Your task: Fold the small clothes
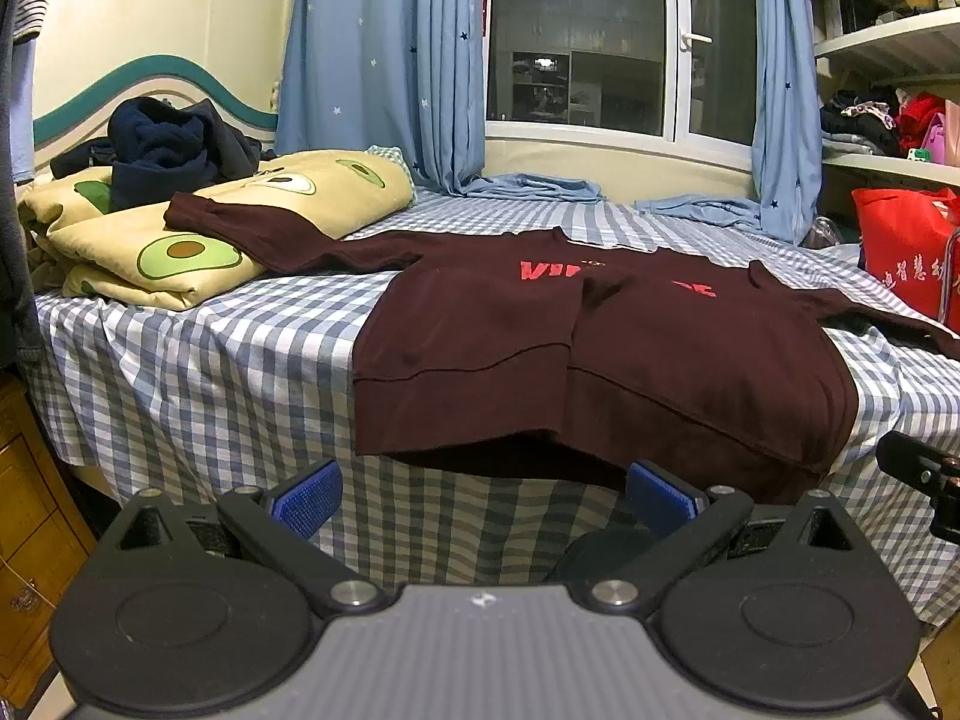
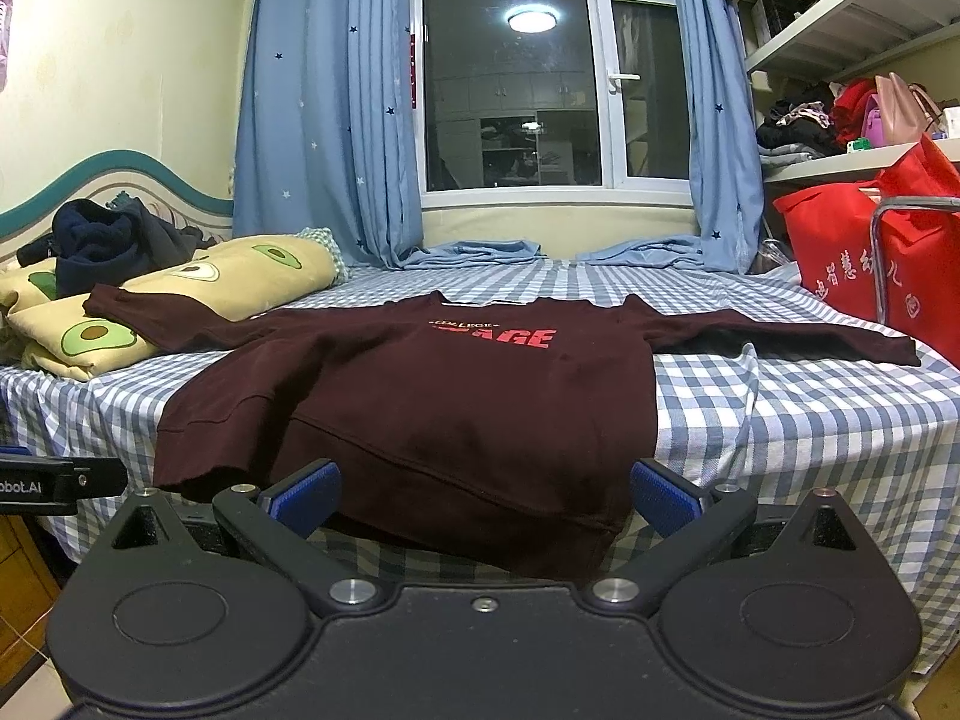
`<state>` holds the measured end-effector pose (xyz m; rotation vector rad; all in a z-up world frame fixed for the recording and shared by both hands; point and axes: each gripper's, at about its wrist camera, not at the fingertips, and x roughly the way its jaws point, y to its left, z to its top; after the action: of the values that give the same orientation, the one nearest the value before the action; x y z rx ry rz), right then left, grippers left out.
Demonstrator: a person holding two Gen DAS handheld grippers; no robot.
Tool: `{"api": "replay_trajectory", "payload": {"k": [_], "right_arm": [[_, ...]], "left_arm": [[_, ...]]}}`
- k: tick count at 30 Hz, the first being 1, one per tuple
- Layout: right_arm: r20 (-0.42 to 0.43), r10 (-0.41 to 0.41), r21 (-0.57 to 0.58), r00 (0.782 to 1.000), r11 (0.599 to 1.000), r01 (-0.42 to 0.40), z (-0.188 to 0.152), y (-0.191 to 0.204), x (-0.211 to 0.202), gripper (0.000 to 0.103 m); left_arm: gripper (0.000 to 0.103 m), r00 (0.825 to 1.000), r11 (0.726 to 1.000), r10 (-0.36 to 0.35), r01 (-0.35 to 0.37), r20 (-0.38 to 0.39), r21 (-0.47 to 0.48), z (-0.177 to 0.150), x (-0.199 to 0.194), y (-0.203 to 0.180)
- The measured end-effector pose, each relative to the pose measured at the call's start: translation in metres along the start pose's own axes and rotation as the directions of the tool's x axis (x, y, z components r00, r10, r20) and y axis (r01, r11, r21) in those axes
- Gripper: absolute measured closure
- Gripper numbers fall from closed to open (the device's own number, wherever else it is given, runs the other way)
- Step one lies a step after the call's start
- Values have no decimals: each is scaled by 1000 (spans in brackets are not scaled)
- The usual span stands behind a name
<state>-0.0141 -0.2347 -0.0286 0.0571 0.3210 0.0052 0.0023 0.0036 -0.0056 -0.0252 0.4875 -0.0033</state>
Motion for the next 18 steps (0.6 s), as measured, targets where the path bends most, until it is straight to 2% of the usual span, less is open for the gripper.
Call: {"api": "replay_trajectory", "payload": {"k": [12, 18], "right_arm": [[-24, 14, 28, 1000, 1000, -13, -1, -9, 12, 0], [-10, 28, 68, 1000, 997, -28, 5, -27, 26, 0]], "left_arm": [[1, 999, 1000, 16, -15, -51, 24, 7, 17, -10], [1, 995, 999, 32, -29, -99, 31, 27, 36, -19]]}}
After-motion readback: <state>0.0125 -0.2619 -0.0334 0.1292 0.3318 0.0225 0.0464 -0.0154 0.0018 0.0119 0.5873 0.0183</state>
